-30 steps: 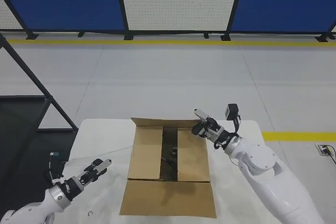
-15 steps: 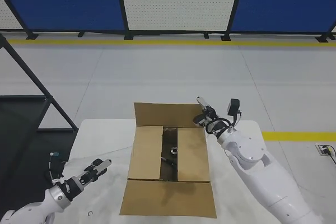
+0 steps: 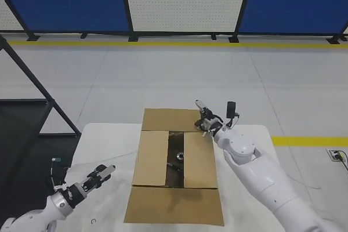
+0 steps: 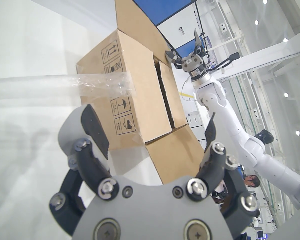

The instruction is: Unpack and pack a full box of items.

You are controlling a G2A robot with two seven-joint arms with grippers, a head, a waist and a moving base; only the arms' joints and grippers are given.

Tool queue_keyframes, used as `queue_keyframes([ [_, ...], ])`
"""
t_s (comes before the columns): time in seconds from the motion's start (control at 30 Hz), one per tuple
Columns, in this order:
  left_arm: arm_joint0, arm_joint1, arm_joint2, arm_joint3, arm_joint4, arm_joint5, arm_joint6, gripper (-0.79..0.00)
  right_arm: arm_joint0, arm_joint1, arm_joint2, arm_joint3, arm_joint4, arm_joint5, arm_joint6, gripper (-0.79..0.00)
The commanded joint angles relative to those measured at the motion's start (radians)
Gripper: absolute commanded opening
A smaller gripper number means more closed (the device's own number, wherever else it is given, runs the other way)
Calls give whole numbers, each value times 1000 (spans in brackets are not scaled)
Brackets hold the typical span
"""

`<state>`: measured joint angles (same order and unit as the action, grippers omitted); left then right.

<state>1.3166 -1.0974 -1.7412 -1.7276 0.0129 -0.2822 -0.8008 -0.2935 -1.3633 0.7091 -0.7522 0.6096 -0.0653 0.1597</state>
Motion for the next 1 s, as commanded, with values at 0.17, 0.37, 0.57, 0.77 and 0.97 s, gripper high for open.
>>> queue_keyframes([
  [0.17,0,0,0,0,0,0,0,0,40,-44,-8,110,0,0,20,0],
  [0.37,0,0,0,0,0,0,0,0,54,-65,7,157,-6,-29,38,0],
  [0.57,0,0,0,0,0,0,0,0,39,-64,65,137,48,-121,149,0],
  [0.77,0,0,0,0,0,0,0,0,-9,-20,152,30,78,-179,483,0],
  [0.97,14,2,-6,-7,8,-6,18,0,-104,31,189,-178,-67,-122,657,0],
])
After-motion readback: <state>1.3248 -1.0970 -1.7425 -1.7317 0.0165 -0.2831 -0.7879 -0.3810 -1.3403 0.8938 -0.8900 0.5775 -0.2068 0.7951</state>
